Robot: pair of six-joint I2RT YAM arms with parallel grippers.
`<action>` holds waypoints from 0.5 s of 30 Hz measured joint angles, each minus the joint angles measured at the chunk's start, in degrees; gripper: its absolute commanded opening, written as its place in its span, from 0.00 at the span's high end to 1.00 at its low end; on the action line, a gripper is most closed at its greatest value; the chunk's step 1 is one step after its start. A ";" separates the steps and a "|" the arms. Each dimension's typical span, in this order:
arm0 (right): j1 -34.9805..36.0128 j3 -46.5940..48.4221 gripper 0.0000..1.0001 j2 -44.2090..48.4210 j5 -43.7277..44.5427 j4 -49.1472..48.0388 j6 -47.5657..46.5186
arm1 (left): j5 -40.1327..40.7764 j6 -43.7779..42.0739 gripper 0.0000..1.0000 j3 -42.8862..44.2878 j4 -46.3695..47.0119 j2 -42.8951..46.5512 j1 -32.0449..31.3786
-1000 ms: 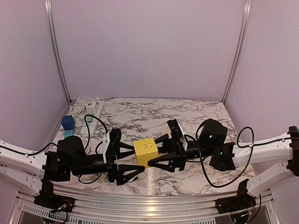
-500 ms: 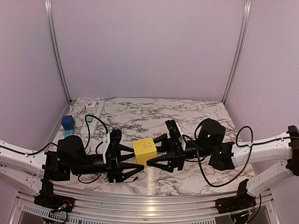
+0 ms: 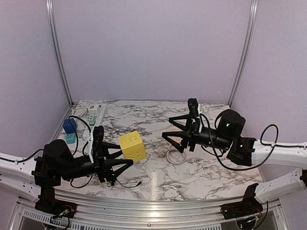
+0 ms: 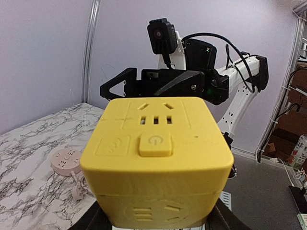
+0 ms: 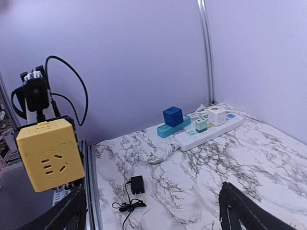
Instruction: Insert the plug
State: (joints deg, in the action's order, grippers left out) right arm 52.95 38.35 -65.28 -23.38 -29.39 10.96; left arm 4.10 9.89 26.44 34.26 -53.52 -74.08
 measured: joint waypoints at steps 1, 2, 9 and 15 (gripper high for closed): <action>-1.14 0.09 0.09 0.33 2.75 1.22 0.13 | 0.42 0.13 0.85 -0.48 -0.11 0.85 0.00; -2.16 0.28 0.10 0.33 5.84 2.60 0.22 | 0.74 0.22 0.85 -0.85 -0.31 1.51 0.00; -11.10 3.08 0.15 -3.72 24.39 12.59 6.16 | 2.32 1.29 0.85 -2.21 -1.92 3.93 0.00; -19.61 2.89 0.15 -11.15 26.32 13.55 12.35 | 2.51 1.92 0.85 -2.62 -2.58 4.11 0.00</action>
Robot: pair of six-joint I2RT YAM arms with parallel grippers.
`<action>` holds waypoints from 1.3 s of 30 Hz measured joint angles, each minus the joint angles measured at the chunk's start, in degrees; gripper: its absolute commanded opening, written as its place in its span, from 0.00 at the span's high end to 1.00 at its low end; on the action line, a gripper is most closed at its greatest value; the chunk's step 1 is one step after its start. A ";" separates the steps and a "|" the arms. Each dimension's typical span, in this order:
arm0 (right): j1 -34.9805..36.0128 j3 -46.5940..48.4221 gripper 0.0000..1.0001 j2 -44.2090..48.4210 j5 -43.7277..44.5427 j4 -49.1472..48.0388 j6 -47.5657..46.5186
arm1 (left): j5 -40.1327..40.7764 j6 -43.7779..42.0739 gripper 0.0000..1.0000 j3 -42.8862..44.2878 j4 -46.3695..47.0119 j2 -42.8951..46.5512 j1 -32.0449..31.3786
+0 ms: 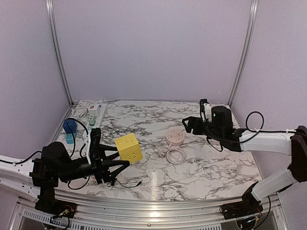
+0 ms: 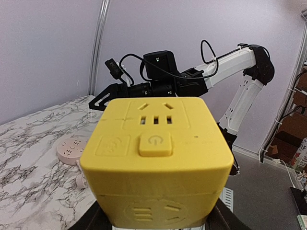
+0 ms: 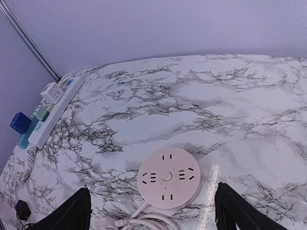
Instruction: Insert the plug
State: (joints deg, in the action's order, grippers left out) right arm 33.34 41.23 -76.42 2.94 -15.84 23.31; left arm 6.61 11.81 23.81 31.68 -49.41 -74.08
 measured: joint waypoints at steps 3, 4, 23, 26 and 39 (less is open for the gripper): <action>-0.76 0.22 0.16 -5.20 0.00 0.04 1.49 | 0.02 0.35 0.85 -0.44 -0.09 0.31 0.00; -0.85 0.33 0.16 -7.23 0.00 0.02 1.97 | 0.07 0.48 0.85 -0.55 -0.11 0.50 0.00; -7.80 9.03 0.25 -32.94 -12.92 -8.70 7.61 | 0.98 1.09 0.85 -2.51 -0.26 2.60 0.00; -8.04 9.53 0.29 -35.06 -16.04 -11.17 8.11 | 1.05 1.09 0.85 -2.75 -0.31 2.73 0.00; -3.43 6.62 0.32 -35.01 -21.46 -17.11 8.63 | 1.46 1.03 0.85 -3.02 -0.26 2.38 0.00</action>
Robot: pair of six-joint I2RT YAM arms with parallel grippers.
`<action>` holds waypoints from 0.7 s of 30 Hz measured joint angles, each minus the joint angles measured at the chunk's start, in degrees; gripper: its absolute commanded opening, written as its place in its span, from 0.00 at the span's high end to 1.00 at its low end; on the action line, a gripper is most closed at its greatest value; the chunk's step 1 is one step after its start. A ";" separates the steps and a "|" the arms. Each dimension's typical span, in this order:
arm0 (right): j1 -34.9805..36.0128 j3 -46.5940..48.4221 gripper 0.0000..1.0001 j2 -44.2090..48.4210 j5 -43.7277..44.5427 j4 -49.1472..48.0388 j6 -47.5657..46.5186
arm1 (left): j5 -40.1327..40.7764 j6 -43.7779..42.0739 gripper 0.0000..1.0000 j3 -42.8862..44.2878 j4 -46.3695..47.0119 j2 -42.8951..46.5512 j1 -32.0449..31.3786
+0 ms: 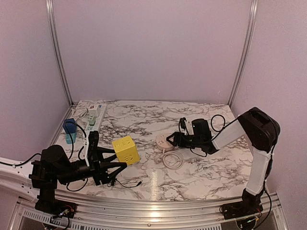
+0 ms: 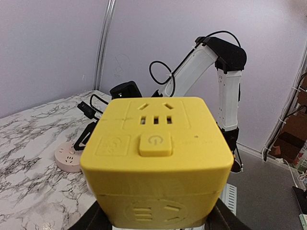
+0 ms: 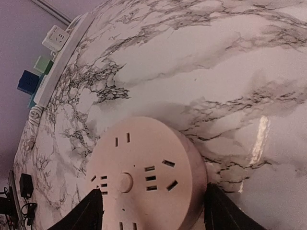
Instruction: Insert the plug
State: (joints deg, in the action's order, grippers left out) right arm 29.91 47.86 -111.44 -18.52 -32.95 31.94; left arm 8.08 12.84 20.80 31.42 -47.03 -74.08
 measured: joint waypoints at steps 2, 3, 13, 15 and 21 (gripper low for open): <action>1.92 -1.01 0.32 0.72 0.11 0.00 0.04 | 0.00 0.00 0.85 0.00 0.00 -0.22 0.00; 2.86 -1.62 0.32 1.22 0.15 0.02 0.17 | 0.00 -0.02 0.85 0.00 0.00 -0.33 0.00; 6.47 -9.22 0.31 11.67 4.26 5.01 1.31 | 0.00 -0.04 0.85 0.00 0.00 -0.63 0.00; 6.51 -9.77 0.31 14.49 5.31 7.41 1.05 | 0.00 -0.07 0.85 0.00 0.00 -0.63 0.00; 6.56 -12.68 0.31 20.26 6.14 11.89 0.85 | 0.02 -0.22 0.85 0.00 0.44 -1.38 0.00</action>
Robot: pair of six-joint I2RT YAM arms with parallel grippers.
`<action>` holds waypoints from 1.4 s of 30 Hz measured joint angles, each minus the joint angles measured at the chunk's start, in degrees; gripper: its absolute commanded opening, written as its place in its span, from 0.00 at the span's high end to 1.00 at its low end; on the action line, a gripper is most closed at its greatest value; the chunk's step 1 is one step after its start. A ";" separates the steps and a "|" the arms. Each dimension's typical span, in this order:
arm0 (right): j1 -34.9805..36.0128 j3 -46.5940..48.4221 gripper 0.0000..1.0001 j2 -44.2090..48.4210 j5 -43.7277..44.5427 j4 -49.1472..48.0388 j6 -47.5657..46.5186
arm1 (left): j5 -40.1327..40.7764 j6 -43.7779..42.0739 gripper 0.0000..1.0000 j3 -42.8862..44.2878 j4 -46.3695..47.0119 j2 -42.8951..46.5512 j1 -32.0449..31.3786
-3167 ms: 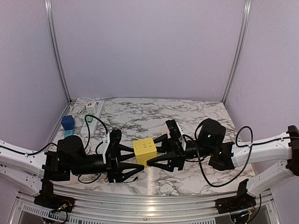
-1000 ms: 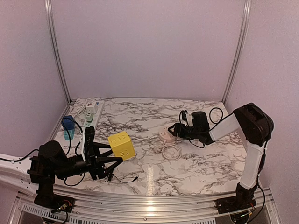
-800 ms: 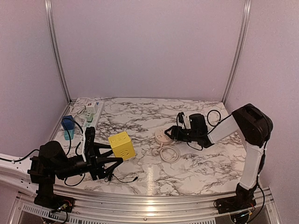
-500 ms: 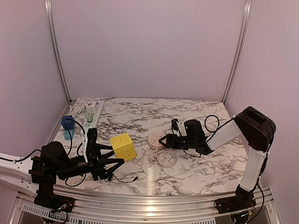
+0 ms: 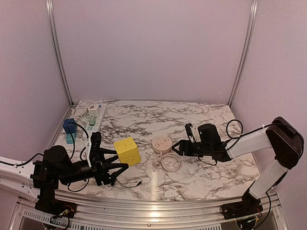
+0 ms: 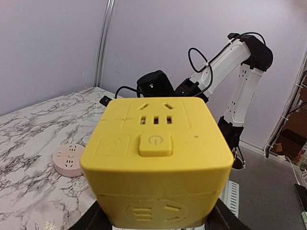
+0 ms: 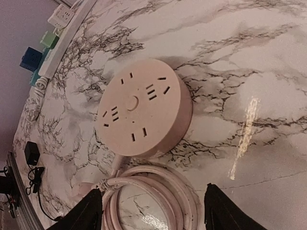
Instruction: Insert the plug
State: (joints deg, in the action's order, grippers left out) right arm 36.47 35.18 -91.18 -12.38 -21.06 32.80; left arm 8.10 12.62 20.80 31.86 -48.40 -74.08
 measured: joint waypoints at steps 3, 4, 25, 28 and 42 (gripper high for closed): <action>0.02 -1.33 0.31 -0.26 -0.02 1.07 0.02 | -0.04 0.00 0.85 0.00 0.04 -1.11 0.00; 0.04 -2.03 0.31 -0.55 -0.07 1.20 0.07 | -0.07 -0.02 0.85 0.00 0.04 -1.40 0.00; 17.49 4.00 0.31 -7.67 -1.42 1.90 0.20 | -0.09 -0.35 0.86 1.11 -0.09 -1.86 0.00; 17.59 4.52 0.31 -6.36 -0.98 5.29 -0.42 | -0.09 -0.52 0.86 1.53 -0.48 -1.84 0.00; 17.64 21.24 0.28 24.68 -6.67 34.60 -33.90 | -6.23 -5.60 0.86 7.80 -8.35 -5.66 0.00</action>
State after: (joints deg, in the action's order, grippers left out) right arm 54.11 56.42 -66.50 -19.05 13.54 -1.10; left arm 1.87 7.03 28.60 23.51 -54.06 -74.08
